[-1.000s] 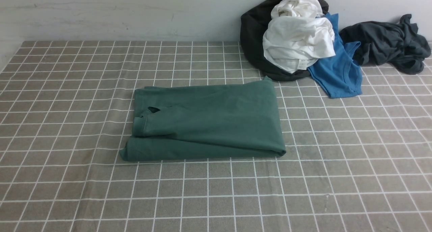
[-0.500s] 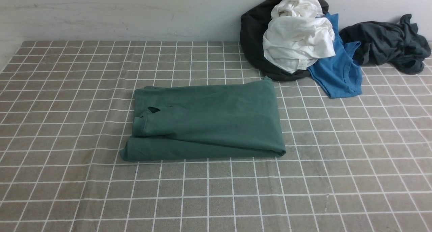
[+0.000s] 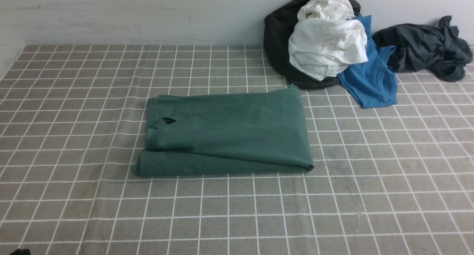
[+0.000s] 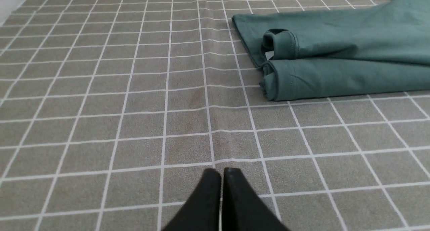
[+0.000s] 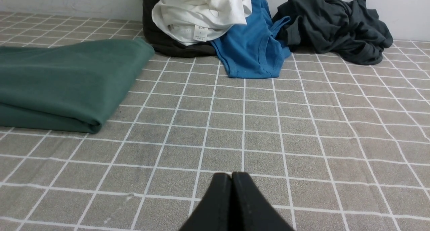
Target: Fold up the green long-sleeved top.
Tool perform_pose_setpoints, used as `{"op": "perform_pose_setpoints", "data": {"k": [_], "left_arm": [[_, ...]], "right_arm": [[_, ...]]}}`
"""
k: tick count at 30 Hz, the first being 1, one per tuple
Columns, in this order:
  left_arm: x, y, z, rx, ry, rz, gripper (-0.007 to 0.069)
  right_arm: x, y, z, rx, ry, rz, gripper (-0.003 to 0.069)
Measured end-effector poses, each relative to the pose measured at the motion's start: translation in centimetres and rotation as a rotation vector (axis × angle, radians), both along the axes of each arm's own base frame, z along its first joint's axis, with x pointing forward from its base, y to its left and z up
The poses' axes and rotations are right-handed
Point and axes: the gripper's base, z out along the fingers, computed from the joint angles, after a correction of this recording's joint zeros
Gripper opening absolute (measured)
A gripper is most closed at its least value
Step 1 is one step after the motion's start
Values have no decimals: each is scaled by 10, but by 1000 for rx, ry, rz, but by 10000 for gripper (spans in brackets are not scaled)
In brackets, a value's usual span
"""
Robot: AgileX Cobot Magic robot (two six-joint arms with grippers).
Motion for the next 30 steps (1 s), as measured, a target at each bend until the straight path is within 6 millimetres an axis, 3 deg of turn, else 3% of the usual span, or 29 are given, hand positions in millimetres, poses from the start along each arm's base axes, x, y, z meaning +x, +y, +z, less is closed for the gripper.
{"op": "perform_pose_setpoints", "data": {"k": [30], "left_arm": [[0,0,0,-43,2,11,-7]], "right_arm": [[0,0,0,0,0,0,-14]]}}
